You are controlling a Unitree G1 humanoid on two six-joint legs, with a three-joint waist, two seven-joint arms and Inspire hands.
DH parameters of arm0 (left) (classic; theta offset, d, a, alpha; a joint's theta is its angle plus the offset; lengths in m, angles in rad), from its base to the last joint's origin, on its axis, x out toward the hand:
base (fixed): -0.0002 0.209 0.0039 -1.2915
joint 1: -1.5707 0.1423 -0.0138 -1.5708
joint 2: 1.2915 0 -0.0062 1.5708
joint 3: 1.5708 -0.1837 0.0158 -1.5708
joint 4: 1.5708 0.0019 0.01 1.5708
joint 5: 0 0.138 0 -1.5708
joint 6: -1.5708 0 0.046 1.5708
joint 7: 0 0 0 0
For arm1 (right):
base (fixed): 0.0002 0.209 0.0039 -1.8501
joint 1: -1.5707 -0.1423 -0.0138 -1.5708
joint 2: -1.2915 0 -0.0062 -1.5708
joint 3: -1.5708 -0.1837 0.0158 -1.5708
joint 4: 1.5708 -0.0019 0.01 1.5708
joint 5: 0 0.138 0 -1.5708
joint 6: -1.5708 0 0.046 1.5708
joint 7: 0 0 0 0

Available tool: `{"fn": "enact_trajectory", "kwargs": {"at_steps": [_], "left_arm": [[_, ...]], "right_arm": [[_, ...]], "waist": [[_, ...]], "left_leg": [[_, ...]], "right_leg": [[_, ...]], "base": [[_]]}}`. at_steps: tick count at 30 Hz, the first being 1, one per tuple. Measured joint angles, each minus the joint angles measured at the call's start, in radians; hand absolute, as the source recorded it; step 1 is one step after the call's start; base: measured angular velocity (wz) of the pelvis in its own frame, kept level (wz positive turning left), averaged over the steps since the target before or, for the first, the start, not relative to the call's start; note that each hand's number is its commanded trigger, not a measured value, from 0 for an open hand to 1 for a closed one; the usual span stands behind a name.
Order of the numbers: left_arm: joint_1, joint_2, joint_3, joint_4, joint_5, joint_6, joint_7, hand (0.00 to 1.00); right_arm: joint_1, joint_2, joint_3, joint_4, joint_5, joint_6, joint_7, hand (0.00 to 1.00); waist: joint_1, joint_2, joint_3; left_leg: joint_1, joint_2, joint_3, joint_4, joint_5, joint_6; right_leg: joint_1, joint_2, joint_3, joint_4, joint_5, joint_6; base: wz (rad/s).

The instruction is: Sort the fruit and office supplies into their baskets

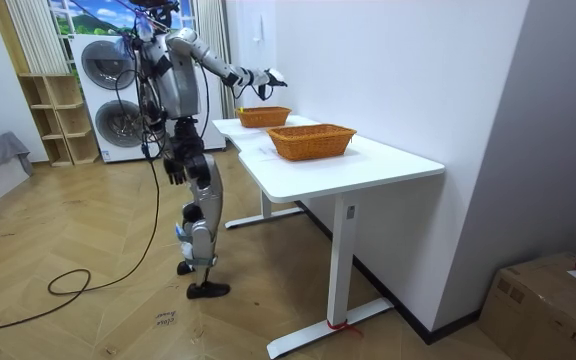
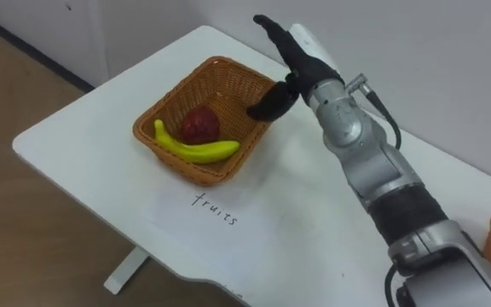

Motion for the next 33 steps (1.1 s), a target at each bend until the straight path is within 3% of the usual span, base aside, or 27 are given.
{"fn": "enact_trajectory", "kwargs": {"at_steps": [4,10,13,15,21,23,26,29,33], "left_arm": [[0.009,-0.008,0.0,-0.012,0.01,-0.001,-0.001,0.0],[0.01,-0.011,0.0,-0.012,0.01,0.0,0.001,0.0],[0.024,-0.015,-0.001,-0.012,0.009,-0.004,0.021,0.0],[0.028,-0.015,-0.001,-0.01,0.008,-0.008,0.025,0.0],[0.044,-0.015,0.0,-0.006,-0.001,-0.04,0.044,0.0],[0.042,-0.015,0.001,0.015,0.0,-0.059,0.062,0.0],[0.044,-0.018,0.002,0.024,0.009,-0.063,0.08,0.0],[0.053,-0.028,0.003,0.025,0.009,-0.069,0.082,0.0],[0.061,-0.031,0.024,0.025,0.009,-0.073,0.08,0.0]], "right_arm": [[0.001,0.0,-0.044,0.0,-0.009,0.0,-0.021,0.0],[0.001,0.0,-0.129,-0.039,-0.014,0.0,-0.091,0.0],[0.001,-0.001,-0.163,-0.076,0.002,-0.014,-0.139,0.0],[0.001,-0.001,-0.185,-0.089,0.015,-0.032,-0.18,0.0],[0.008,-0.006,-0.243,-0.179,0.063,-0.054,-0.262,0.0],[0.034,-0.007,-0.274,-0.255,0.114,-0.064,-0.266,0.0],[0.07,-0.03,-0.289,-0.327,0.173,-0.067,-0.276,0.0],[0.125,-0.047,-0.359,-0.413,0.205,-0.078,-0.274,0.0],[0.146,-0.074,-0.411,-0.413,0.243,-0.081,-0.283,0.0]], "waist": [[-0.021,0.02,0.0043],[-0.048,0.029,0.0027],[-0.078,0.037,-0.0011],[-0.09,0.044,0.0012],[-0.161,0.066,-0.0021],[-0.178,0.072,-0.0071],[-0.191,0.076,-0.0097],[-0.224,0.075,-0.0135],[-0.246,0.067,-0.0175]], "left_leg": [[0.002,0.001,0.006,0.0,0.0,0.0],[0.009,0.003,0.026,-0.002,0.0,0.0],[0.019,0.003,0.038,-0.004,0.0,0.0],[0.029,0.004,0.05,-0.006,0.0,0.0],[0.035,0.01,0.074,-0.016,-0.001,0.002],[0.036,0.017,0.102,-0.022,-0.002,0.001],[0.051,0.022,0.121,-0.032,-0.002,0.001],[0.05,0.023,0.131,-0.036,-0.003,0.0],[0.055,0.024,0.139,-0.037,-0.003,0.0]], "right_leg": [[0.003,0.001,0.007,0.002,0.0,0.0],[-0.006,0.01,0.034,0.003,0.001,-0.002],[-0.001,0.008,0.04,0.004,0.001,-0.002],[0.003,0.008,0.052,0.003,0.001,-0.002],[-0.004,0.011,0.069,0.006,0.003,-0.004],[-0.011,0.017,0.092,0.008,0.005,-0.007],[-0.013,0.021,0.11,0.015,0.006,-0.008],[-0.022,0.026,0.118,0.019,0.006,-0.008],[-0.023,0.028,0.123,0.019,0.007,-0.01]], "base": [[-0.02],[-0.11],[-0.12],[-0.13],[-0.11],[-0.26],[-0.24],[-0.12],[-0.09]]}}
